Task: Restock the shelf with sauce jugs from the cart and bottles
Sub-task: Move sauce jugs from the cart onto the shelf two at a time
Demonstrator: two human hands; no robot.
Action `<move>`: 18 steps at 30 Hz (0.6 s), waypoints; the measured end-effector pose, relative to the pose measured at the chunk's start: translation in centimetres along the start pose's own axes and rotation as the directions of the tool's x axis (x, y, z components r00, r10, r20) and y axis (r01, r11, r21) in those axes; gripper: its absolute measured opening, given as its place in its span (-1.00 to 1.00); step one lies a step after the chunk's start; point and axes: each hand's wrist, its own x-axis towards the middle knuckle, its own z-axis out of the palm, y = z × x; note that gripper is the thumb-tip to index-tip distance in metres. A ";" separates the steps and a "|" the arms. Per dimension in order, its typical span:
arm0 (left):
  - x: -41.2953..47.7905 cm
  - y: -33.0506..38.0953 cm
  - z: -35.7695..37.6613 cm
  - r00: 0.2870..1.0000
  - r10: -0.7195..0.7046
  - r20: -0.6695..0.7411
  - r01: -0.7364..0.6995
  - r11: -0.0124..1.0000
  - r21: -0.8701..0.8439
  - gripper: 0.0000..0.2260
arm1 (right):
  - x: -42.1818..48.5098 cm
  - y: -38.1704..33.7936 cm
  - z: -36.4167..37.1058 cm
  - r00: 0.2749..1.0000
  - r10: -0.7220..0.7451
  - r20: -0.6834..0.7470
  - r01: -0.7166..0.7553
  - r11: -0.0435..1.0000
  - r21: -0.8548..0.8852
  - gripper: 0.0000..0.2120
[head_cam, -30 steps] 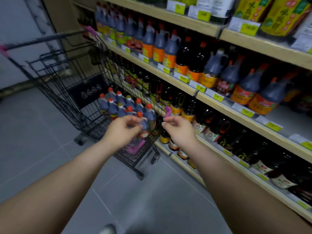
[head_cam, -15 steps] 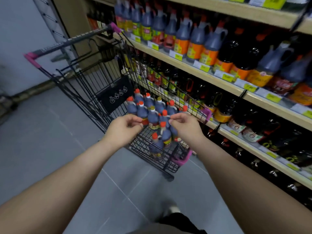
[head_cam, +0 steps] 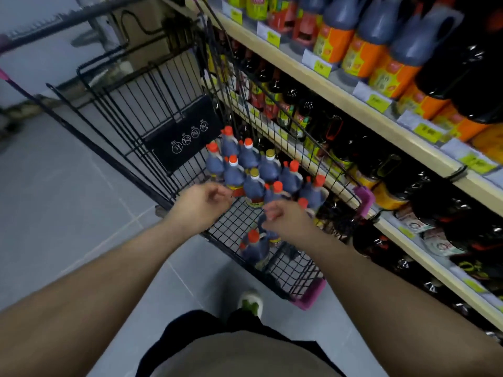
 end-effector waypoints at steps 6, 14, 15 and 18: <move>3.6 -2.6 1.3 0.995 -0.089 0.044 0.089 0.996 0.024 -0.84 | 4.3 4.1 4.0 0.945 0.040 0.325 0.044 0.968 -0.245 -0.71; 6.7 -5.4 2.7 0.988 -0.089 0.128 0.087 0.996 0.021 -0.84 | 7.6 5.6 7.4 0.919 0.130 0.372 0.031 0.917 -0.398 -0.57; 7.0 -5.7 2.9 0.987 -0.090 0.133 0.089 0.996 0.011 -0.84 | 7.8 6.0 7.8 0.928 0.125 0.351 0.028 0.916 -0.400 -0.59; 7.4 -6.1 3.2 0.985 -0.086 0.153 0.085 0.996 0.010 -0.81 | 8.2 6.8 8.1 0.950 0.089 0.298 0.053 0.898 -0.436 -0.74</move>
